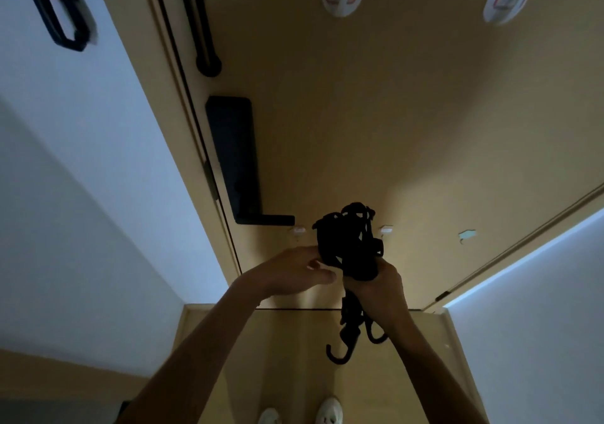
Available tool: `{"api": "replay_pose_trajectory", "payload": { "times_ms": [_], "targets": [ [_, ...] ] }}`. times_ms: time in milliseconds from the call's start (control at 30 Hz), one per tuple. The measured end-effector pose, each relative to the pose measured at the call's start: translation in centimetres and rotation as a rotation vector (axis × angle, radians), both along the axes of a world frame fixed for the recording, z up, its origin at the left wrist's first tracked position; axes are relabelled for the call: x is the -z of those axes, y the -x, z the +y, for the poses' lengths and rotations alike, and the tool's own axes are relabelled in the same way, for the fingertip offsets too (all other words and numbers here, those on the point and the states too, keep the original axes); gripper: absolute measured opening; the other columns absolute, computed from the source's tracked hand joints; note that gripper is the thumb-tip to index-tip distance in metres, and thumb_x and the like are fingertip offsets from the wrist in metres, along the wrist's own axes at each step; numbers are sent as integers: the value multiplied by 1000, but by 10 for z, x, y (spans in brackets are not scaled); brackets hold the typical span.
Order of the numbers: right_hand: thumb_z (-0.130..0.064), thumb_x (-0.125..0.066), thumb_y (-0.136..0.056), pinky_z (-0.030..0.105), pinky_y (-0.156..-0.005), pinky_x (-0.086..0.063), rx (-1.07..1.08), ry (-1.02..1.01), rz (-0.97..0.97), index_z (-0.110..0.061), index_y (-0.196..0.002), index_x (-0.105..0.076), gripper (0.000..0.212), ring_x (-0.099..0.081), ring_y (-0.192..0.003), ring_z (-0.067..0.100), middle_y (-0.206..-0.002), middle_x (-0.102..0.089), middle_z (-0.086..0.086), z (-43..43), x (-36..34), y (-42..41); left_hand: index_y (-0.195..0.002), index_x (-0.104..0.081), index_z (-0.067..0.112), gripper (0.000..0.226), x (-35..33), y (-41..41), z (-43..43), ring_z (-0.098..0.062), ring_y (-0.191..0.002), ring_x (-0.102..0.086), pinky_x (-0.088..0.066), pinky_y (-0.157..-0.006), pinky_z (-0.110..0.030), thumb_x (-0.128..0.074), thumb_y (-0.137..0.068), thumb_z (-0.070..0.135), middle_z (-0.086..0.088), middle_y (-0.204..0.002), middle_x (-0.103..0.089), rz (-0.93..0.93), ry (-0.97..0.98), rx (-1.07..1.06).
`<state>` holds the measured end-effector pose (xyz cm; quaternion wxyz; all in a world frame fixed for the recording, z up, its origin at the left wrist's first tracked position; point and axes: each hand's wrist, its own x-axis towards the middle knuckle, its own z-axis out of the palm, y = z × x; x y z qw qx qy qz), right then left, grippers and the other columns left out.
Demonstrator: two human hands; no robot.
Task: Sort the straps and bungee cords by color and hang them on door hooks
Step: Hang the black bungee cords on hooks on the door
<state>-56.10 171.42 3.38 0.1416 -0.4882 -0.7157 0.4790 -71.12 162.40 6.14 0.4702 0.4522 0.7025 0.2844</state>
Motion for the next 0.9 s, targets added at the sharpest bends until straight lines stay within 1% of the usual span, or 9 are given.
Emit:
{"api": "replay_pose_trajectory", "payload": {
  "times_ms": [100, 200, 267, 333, 467, 567, 633, 767, 900],
  "targets": [
    [-1, -69, -71, 38, -58, -51, -66, 1, 104, 0, -74, -58, 11, -60, -57, 26, -64, -64, 15, 22, -21, 8, -133, -49, 30, 49, -17, -1, 22, -12, -130, -41, -33, -111, -34, -57, -85, 37, 9, -135, -52, 3, -48, -44],
    [5, -70, -72, 44, -61, -50, -136, -2, 222, 13, -79, -58, 16, -55, -58, 34, -71, -61, 31, 42, -46, 11, -137, -44, 23, 45, -37, -5, 39, -13, -130, -45, -38, -104, -27, -54, -94, 22, 5, -134, -54, -142, -183, -131],
    [7, -70, -73, 46, -63, -52, -173, -6, 288, 14, -85, -60, 16, -58, -64, 44, -78, -64, 33, 54, -62, 12, -138, -43, 25, 46, -46, -9, 46, -13, -128, -48, -42, -103, -29, -55, -93, 24, 5, -131, -56, -233, -260, -165],
    [2, -71, -76, 40, -62, -55, -224, -40, 295, 6, -86, -65, 12, -64, -66, 35, -78, -69, 24, 63, -73, 15, -135, -46, 32, 49, -57, -13, 52, -8, -126, -50, -44, -103, -31, -59, -88, 33, 9, -132, -57, -296, -316, -180],
    [-18, -66, -85, 11, -48, -44, -226, -267, 156, -9, -88, -56, 14, -56, -58, 6, -67, -60, -7, 70, -79, 29, -123, -52, 41, 42, -74, -22, 67, -2, -118, -51, -44, -99, -22, -67, -83, 36, 17, -123, -58, -241, -388, -235],
    [-21, -59, -90, 14, -55, -45, -173, -343, 163, -14, -113, -52, 25, -56, -66, 9, -87, -64, -3, 68, -86, 39, -101, -47, 54, 39, -85, -27, 78, 11, -102, -53, -43, -85, -10, -72, -80, 31, 30, -106, -54, -119, -548, -385],
    [-21, -59, -91, 13, -58, -44, -224, -335, 179, -14, -124, -45, 36, -56, -74, 10, -100, -62, 0, 64, -93, 46, -97, -46, 53, 40, -90, -25, 81, 12, -96, -52, -42, -85, -10, -73, -80, 28, 31, -101, -51, -78, -610, -455],
    [-22, -68, -84, 12, -53, -45, -360, -268, 246, -21, -115, -36, 45, -56, -75, 5, -93, -56, -6, 58, -108, 54, -126, -50, 29, 39, -101, -10, 81, -5, -102, -54, -44, -85, -15, -63, -89, 23, 16, -104, -55, -155, -598, -549],
    [-21, -71, -83, 10, -61, -48, -415, -259, 373, -37, -105, -38, 43, -60, -82, 2, -102, -58, -4, 53, -126, 57, -116, -57, 28, 27, -107, 7, 76, -5, -95, -58, -47, -75, -15, -59, -91, 18, 8, -105, -61, -272, -590, -578]
  ]
}}
